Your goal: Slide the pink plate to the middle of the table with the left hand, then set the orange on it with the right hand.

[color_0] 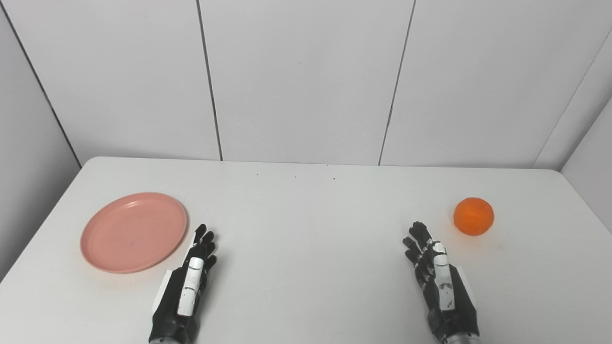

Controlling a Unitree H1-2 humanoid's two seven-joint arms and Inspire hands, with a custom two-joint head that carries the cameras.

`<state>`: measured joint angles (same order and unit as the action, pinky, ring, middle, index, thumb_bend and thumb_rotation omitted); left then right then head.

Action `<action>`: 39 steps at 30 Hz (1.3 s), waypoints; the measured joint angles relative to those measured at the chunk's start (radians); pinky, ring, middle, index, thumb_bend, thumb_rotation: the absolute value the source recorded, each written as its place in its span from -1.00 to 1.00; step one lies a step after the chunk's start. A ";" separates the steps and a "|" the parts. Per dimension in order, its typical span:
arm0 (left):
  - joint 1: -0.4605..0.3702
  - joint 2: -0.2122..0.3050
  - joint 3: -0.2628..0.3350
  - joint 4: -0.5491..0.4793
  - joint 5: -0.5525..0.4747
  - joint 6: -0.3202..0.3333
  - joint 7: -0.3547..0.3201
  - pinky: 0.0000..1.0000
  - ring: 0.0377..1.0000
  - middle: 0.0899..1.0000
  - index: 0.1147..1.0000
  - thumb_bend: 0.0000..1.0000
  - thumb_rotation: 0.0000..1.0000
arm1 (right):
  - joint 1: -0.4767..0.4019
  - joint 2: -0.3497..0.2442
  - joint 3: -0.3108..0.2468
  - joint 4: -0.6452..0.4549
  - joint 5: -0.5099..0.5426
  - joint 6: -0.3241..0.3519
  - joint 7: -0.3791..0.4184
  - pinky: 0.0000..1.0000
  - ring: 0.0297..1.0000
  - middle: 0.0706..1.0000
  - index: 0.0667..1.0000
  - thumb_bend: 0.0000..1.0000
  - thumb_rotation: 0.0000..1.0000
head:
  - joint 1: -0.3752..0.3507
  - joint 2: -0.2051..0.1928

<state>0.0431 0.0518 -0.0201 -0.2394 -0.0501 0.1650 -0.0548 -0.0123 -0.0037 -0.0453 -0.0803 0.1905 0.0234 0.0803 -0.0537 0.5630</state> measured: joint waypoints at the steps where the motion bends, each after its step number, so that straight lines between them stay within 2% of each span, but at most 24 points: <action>1: 0.000 0.000 0.000 0.000 0.000 0.000 0.000 1.00 1.00 1.00 1.00 0.42 1.00 | 0.000 -0.001 0.000 0.000 0.003 0.000 0.001 0.97 0.89 0.92 0.91 0.37 1.00 | 0.000 0.000; 18: 0.000 -0.021 0.015 0.010 -0.012 -0.013 0.002 1.00 1.00 1.00 1.00 0.34 1.00 | -0.005 -0.002 0.000 0.015 0.020 0.000 0.007 0.95 0.88 0.91 0.89 0.39 0.99 | -0.002 -0.014; 27: 0.001 -0.023 0.015 0.010 -0.012 -0.014 0.001 1.00 1.00 1.00 1.00 0.37 1.00 | -0.006 -0.005 0.000 0.014 0.033 0.000 0.009 0.94 0.88 0.91 0.88 0.39 0.99 | 0.006 -0.014; 32: 0.000 -0.026 0.009 0.020 -0.010 -0.029 0.001 1.00 1.00 1.00 1.00 0.37 1.00 | -0.007 -0.016 -0.001 0.019 0.038 0.000 0.021 0.95 0.89 0.93 0.91 0.37 1.00 | 0.067 -0.035; 35: -0.003 -0.032 0.000 0.041 -0.002 -0.057 0.005 1.00 1.00 0.99 1.00 0.39 1.00 | -0.012 -0.030 -0.006 0.028 0.051 0.000 0.032 0.97 0.90 0.94 0.94 0.39 1.00 | 0.132 -0.054; 37: -0.004 -0.041 -0.007 0.049 0.014 -0.069 0.015 1.00 1.00 0.98 1.00 0.40 1.00 | -0.019 -0.044 -0.012 0.036 0.063 0.000 0.043 0.98 0.91 0.94 0.94 0.40 1.00 | 0.132 -0.054; 39: -0.005 -0.055 -0.013 0.061 0.031 -0.083 0.026 1.00 1.00 0.97 1.00 0.45 1.00 | -0.022 -0.057 -0.020 0.041 0.080 0.000 0.058 0.99 0.90 0.94 0.94 0.40 1.00 | 0.202 -0.070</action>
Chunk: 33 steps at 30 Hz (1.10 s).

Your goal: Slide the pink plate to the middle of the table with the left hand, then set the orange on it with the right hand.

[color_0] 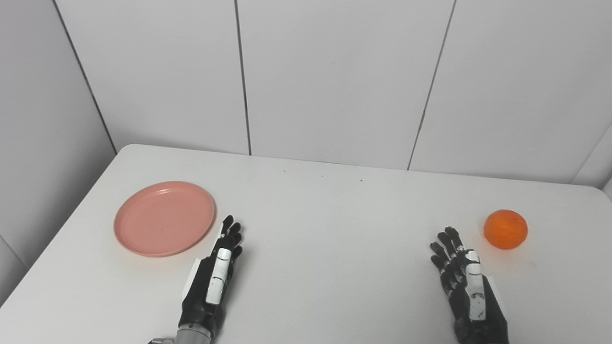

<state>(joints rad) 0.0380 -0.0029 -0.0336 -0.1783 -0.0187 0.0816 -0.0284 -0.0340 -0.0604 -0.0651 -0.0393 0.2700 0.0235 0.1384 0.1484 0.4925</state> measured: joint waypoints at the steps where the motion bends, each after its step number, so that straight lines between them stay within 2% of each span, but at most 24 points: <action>1: 0.000 -0.007 -0.004 0.007 0.007 -0.009 0.008 1.00 1.00 0.96 1.00 0.46 1.00 | 0.000 -0.007 -0.003 0.002 0.007 0.000 0.006 1.00 0.92 0.95 0.95 0.40 1.00 | 0.022 -0.005; 5: -0.002 -0.034 -0.021 0.024 0.049 -0.026 0.035 1.00 1.00 0.94 1.00 0.46 1.00 | -0.011 -0.037 -0.025 0.029 0.042 -0.001 0.034 1.00 0.96 0.98 0.97 0.37 1.00 | 0.095 -0.020; 9: -0.010 -0.049 -0.043 0.039 0.088 -0.031 0.056 1.00 1.00 0.95 1.00 0.46 1.00 | -0.024 -0.067 -0.048 0.066 0.074 -0.004 0.073 1.00 0.97 1.00 1.00 0.36 1.00 | 0.135 -0.043; 16: -0.020 -0.049 -0.055 0.064 0.115 -0.057 0.059 1.00 1.00 0.96 1.00 0.39 1.00 | -0.044 -0.080 -0.065 0.097 0.084 -0.014 0.087 1.00 0.96 0.99 0.99 0.34 1.00 | 0.128 -0.057; 24: -0.020 -0.047 -0.055 0.067 0.118 -0.062 0.059 1.00 1.00 0.95 1.00 0.43 1.00 | -0.044 -0.079 -0.065 0.098 0.077 -0.015 0.086 1.00 0.93 0.96 0.98 0.32 1.00 | 0.106 -0.064; 28: -0.020 -0.045 -0.054 0.068 0.108 -0.063 0.058 1.00 1.00 0.95 1.00 0.41 1.00 | -0.044 -0.075 -0.063 0.097 0.066 -0.016 0.086 1.00 0.92 0.95 0.97 0.33 1.00 | 0.099 -0.066; 33: -0.020 -0.044 -0.038 0.070 0.039 -0.063 0.044 1.00 0.97 0.93 1.00 0.48 1.00 | -0.044 -0.070 -0.059 0.098 0.044 -0.021 0.085 1.00 0.91 0.94 0.96 0.32 1.00 | 0.076 -0.087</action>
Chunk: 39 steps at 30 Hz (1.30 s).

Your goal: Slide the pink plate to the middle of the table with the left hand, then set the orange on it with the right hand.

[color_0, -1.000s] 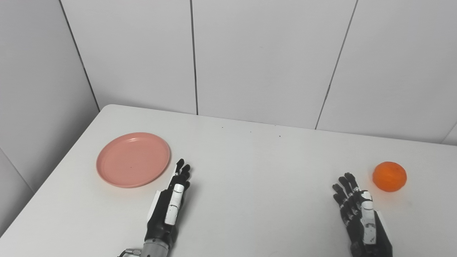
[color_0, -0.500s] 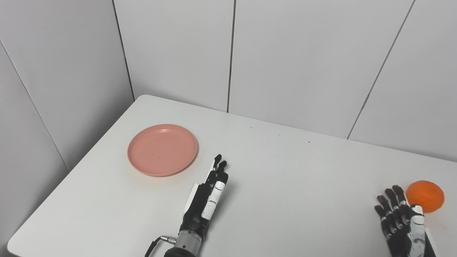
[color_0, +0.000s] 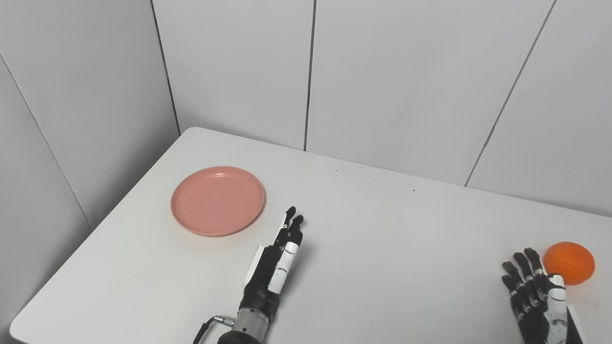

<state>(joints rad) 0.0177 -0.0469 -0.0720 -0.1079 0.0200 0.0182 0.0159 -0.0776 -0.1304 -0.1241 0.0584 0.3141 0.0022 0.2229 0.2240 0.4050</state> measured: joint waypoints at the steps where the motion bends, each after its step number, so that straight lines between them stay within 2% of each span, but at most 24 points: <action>1: 0.000 0.000 0.004 0.004 -0.016 -0.003 -0.006 1.00 0.95 0.91 0.99 0.52 1.00 | 0.000 0.001 0.000 0.000 -0.005 -0.001 0.000 1.00 0.92 0.95 0.97 0.33 1.00 | -0.002 -0.006; 6: -0.011 0.000 0.016 0.016 -0.051 -0.013 -0.026 0.93 0.89 0.87 0.93 0.66 1.00 | 0.001 0.008 -0.001 0.000 -0.008 -0.003 0.000 1.00 0.92 0.95 0.98 0.35 1.00 | 0.000 -0.012; 12: -0.041 -0.006 0.016 0.017 -0.069 0.009 -0.028 0.93 0.89 0.86 0.92 0.68 1.00 | -0.002 0.012 -0.002 0.004 -0.007 -0.010 0.002 1.00 0.94 0.98 1.00 0.28 1.00 | 0.005 -0.037; 16: -0.084 -0.012 0.019 0.018 -0.075 0.010 -0.026 0.90 0.86 0.83 0.90 0.74 1.00 | -0.013 0.012 -0.005 0.022 0.000 -0.017 0.006 1.00 0.93 0.96 0.99 0.26 1.00 | 0.005 -0.048; 22: -0.166 -0.017 0.028 0.016 -0.083 0.012 -0.029 0.71 0.79 0.79 0.88 0.90 1.00 | -0.034 0.011 -0.014 0.046 0.014 -0.020 0.019 1.00 0.92 0.95 0.98 0.23 1.00 | 0.008 -0.058; 26: -0.201 -0.002 0.033 0.016 -0.099 0.010 -0.039 0.62 0.78 0.78 0.87 0.99 1.00 | -0.045 0.008 -0.017 0.062 0.024 -0.024 0.034 1.00 0.91 0.95 0.98 0.25 1.00 | 0.008 -0.060; 34: -0.295 0.046 0.079 0.015 -0.136 -0.020 -0.059 0.48 0.76 0.78 0.86 1.00 1.00 | -0.051 0.003 -0.017 0.075 0.019 -0.037 0.040 0.98 0.91 0.96 1.00 0.29 1.00 | 0.005 -0.066; 39: -0.344 0.090 0.116 0.020 -0.171 -0.038 -0.078 0.47 0.75 0.77 0.87 1.00 1.00 | -0.055 0.001 -0.015 0.080 0.017 -0.039 0.040 0.97 0.90 0.96 0.99 0.29 1.00 | 0.003 -0.067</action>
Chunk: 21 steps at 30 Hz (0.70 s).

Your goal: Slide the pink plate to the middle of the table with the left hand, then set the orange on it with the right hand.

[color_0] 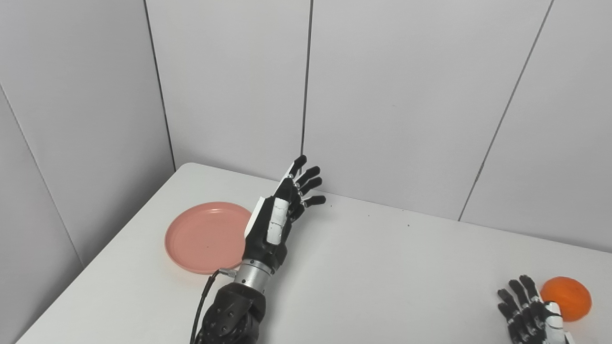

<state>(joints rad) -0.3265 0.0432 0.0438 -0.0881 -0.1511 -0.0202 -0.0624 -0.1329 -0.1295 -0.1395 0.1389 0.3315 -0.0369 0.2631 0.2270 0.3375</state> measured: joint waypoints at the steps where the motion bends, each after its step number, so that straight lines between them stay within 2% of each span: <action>1: -0.006 0.010 0.006 0.001 -0.004 0.000 -0.003 0.48 0.74 0.77 0.88 1.00 1.00 | 0.000 0.000 0.000 0.000 -0.002 0.000 0.000 0.97 0.90 0.95 0.99 0.28 1.00 | 0.000 0.000; 5: -0.025 0.057 0.035 0.001 -0.020 0.000 -0.015 0.54 0.75 0.76 0.93 1.00 1.00 | 0.000 0.000 0.000 0.000 -0.003 0.000 0.000 0.96 0.89 0.94 0.98 0.28 1.00 | -0.006 0.006; 13: -0.054 0.101 0.093 -0.030 -0.023 0.011 -0.008 0.57 0.81 0.75 0.98 1.00 1.00 | 0.001 -0.001 0.000 -0.001 -0.003 -0.001 0.000 0.93 0.89 0.94 0.99 0.25 1.00 | -0.014 0.006; 21: -0.071 0.165 0.187 0.071 -0.059 0.007 0.004 0.55 0.75 0.72 1.00 1.00 1.00 | 0.004 -0.003 0.001 -0.003 -0.004 0.000 0.000 0.91 0.88 0.93 0.99 0.23 1.00 | -0.011 0.009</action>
<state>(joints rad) -0.3975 0.2086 0.2310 -0.0168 -0.2097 -0.0137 -0.0585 -0.1293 -0.1320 -0.1388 0.1357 0.3280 -0.0374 0.2634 0.2163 0.3467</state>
